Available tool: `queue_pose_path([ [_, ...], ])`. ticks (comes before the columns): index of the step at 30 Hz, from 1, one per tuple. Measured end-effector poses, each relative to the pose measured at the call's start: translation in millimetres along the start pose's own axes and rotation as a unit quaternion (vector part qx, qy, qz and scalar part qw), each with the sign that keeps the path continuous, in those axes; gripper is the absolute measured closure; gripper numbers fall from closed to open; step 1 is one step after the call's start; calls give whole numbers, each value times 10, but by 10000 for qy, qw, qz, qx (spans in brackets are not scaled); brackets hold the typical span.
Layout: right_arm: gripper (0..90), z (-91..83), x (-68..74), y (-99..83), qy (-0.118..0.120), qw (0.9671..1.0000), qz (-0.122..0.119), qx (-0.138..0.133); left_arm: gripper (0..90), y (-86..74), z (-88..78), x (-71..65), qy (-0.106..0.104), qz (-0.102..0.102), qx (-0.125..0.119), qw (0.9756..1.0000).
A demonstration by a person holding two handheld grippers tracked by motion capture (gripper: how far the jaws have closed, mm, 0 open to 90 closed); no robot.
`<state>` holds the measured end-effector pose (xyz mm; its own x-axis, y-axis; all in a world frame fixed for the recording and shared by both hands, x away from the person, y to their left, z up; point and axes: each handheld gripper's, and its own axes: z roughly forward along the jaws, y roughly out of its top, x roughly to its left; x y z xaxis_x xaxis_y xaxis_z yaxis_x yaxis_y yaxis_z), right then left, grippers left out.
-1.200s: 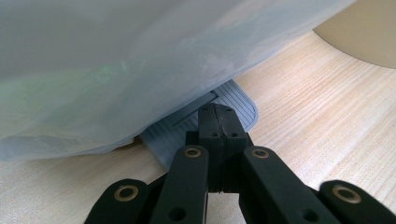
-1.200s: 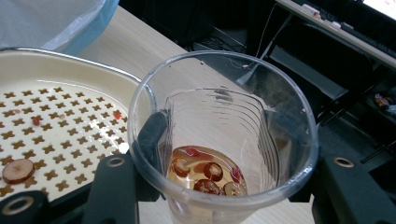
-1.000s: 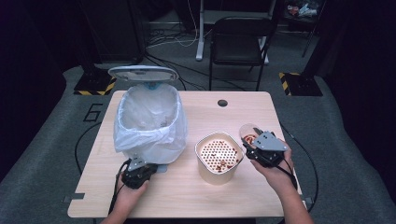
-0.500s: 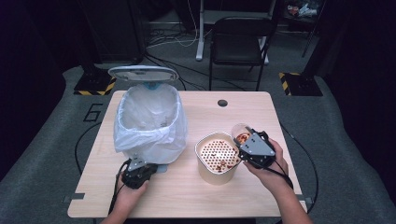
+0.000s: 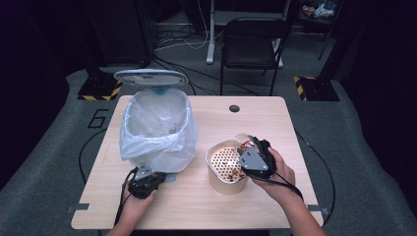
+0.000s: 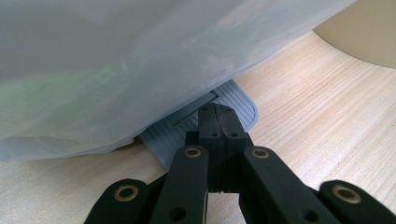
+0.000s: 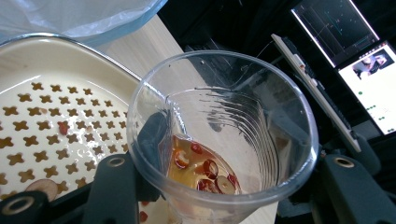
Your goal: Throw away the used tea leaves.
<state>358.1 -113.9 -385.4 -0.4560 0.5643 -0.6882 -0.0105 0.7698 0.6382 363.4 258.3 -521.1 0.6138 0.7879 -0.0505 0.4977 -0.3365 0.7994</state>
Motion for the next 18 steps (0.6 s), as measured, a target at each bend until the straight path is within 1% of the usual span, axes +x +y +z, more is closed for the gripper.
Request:
queue_pose_path([
  [1, 443, 10, 6, 5, -6, 10000, -64, -28, 900, 0, 0, -2, 1, -3, 0, 10000],
  [7, 443, 24, 49, 24, -70, 9996, -278, 23, 900, 0, 0, 0, 0, 3, 2, 10000],
  [9, 444, 28, 62, 33, -89, 9990, -433, 28, 900, 0, 0, 0, 2, 5, 1, 10000],
  [10, 444, 30, 70, 35, -94, 9988, -469, 45, 900, 0, 0, -1, 4, 9, 2, 10000],
  [13, 446, 34, 96, 50, -172, 9971, -741, 62, 900, 0, 0, -1, 0, -3, 1, 10000],
  [16, 447, 39, 123, 53, -212, 9959, -873, 64, 900, 1, 0, 0, 1, 8, 3, 10000],
  [18, 448, 47, 141, 56, -281, 9941, -1051, 47, 900, 1, 0, -1, 3, 8, 2, 10000],
])
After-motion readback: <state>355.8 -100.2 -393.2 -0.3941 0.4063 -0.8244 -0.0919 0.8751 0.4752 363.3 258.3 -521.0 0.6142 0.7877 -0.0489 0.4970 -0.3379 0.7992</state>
